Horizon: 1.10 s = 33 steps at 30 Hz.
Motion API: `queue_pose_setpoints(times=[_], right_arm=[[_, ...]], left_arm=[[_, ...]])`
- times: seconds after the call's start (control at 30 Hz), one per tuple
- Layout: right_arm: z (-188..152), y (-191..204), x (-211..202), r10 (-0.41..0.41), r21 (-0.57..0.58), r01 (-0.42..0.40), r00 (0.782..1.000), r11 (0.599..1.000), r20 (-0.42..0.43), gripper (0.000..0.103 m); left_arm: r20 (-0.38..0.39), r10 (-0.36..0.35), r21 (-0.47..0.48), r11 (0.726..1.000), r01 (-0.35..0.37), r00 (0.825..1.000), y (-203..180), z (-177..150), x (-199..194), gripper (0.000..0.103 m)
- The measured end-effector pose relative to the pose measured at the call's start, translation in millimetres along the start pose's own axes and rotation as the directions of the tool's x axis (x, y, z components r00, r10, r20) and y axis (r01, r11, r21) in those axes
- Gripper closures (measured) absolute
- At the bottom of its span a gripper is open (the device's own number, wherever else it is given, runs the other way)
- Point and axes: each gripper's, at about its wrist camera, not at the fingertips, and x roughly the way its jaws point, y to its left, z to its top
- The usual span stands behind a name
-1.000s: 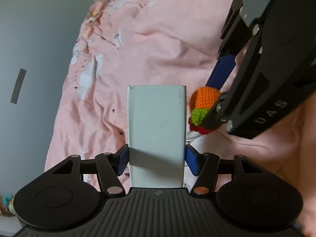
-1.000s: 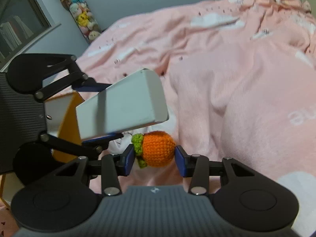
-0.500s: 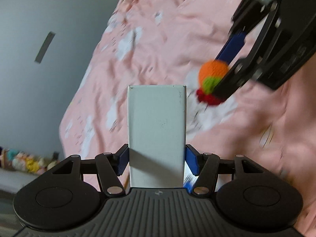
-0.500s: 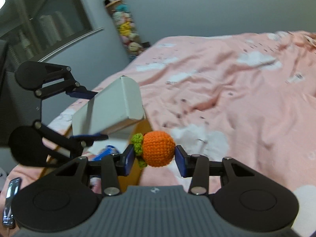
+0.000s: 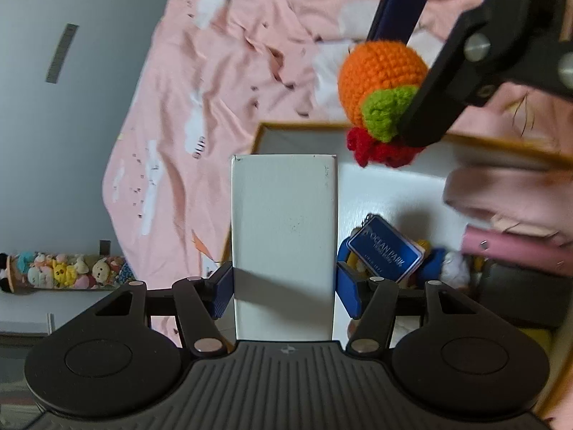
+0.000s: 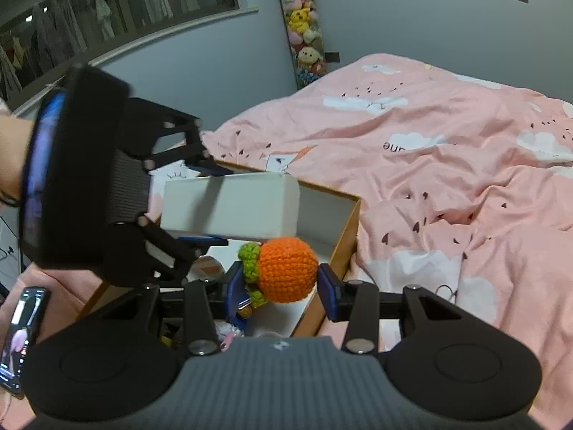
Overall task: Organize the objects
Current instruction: 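Lift and carry the white box and crochet fruit over the orange box, then lower both items into the orange box and open both tools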
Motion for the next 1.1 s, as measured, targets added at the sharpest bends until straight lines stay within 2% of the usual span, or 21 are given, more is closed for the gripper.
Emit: queue_pose_setpoints(times=[0.17, 0.47, 0.87, 1.1], right_arm=[[5, 1, 18, -0.018, -0.020, 0.018, 1.000, 1.000, -0.025, 0.057], [13, -2, 47, -0.032, -0.066, 0.028, 0.997, 0.997, -0.071, 0.057], [11, 0, 69, -0.067, -0.094, 0.056, 0.992, 0.994, -0.110, 0.057], [9, 1, 76, -0.084, -0.109, 0.071, 0.989, 0.992, -0.118, 0.057]], left_arm=[[-0.005, -0.027, 0.133, 0.991, 0.027, 1.000, -7, -5, 27, 0.034], [-0.026, -0.086, 0.251, 0.964, 0.090, 0.996, -14, -15, 62, 0.034], [-0.008, -0.067, 0.253, 0.965, 0.067, 0.998, -17, -20, 92, 0.034], [-0.005, -0.071, 0.180, 0.981, 0.070, 0.997, -11, -20, 93, 0.028]])
